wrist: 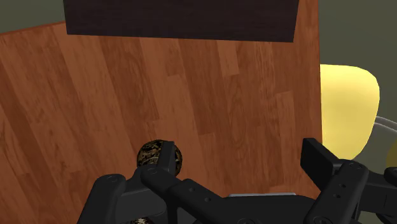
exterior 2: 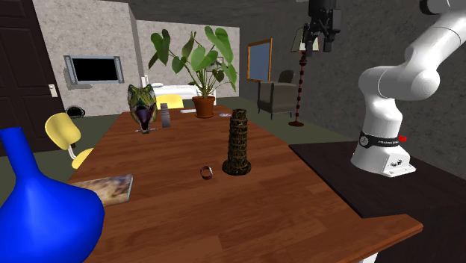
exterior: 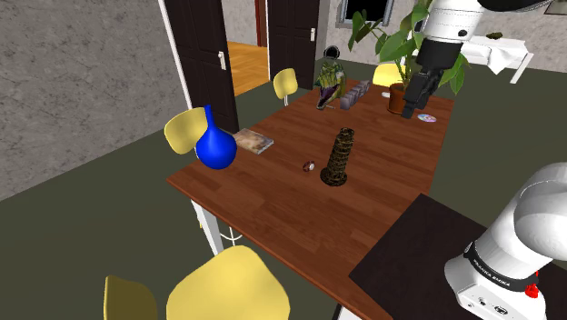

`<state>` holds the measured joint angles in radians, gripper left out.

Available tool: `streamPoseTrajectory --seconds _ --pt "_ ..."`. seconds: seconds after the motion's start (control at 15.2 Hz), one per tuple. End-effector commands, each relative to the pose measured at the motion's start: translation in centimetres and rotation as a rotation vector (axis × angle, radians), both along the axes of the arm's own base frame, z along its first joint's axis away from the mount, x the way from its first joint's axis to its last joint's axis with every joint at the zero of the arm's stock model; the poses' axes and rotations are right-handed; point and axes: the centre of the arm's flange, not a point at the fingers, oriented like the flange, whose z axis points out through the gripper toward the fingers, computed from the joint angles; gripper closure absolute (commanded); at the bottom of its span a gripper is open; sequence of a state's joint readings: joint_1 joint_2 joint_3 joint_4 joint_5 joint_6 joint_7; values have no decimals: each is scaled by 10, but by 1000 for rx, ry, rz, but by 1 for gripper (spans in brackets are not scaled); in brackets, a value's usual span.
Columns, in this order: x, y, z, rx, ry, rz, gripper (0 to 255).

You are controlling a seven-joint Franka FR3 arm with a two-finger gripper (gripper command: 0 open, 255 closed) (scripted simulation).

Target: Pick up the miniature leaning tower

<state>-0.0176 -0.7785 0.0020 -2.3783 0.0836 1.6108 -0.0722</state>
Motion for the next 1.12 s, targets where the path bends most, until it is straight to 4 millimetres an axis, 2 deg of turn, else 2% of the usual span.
streamPoseTrajectory --seconds 0.0,1.06 --pt "0 0 0 0 0 0 0" --pt "162 -73 -120 15 18 48 0"
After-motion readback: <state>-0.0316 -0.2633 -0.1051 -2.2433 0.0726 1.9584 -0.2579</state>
